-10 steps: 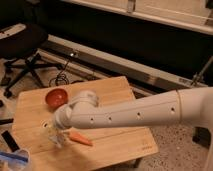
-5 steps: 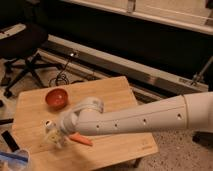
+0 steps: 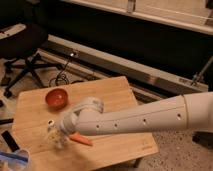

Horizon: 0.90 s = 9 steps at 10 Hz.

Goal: Stand the bottle upright

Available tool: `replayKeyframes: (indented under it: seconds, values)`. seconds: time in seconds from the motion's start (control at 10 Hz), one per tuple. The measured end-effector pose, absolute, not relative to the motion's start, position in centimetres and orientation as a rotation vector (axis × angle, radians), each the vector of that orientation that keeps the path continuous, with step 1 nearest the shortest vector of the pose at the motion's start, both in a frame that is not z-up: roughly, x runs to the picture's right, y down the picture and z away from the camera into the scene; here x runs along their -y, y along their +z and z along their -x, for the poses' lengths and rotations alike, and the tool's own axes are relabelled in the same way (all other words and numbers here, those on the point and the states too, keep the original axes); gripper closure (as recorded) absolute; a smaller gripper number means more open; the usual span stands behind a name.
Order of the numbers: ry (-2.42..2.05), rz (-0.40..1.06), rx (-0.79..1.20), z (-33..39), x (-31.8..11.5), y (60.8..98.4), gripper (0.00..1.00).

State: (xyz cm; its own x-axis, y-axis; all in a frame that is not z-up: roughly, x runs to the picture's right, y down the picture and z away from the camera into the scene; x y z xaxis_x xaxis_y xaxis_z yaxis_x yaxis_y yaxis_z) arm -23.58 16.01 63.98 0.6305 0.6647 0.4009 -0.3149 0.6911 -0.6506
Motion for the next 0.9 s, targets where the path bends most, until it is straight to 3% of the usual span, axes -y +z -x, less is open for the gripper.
replayKeyframes:
  seconds: [0.4, 0.9]
  values:
    - [0.573, 0.568, 0.651, 23.1, -16.2, 64.1, 0.20]
    - [0.341, 0.574, 0.482, 19.1, -15.7, 62.6, 0.20]
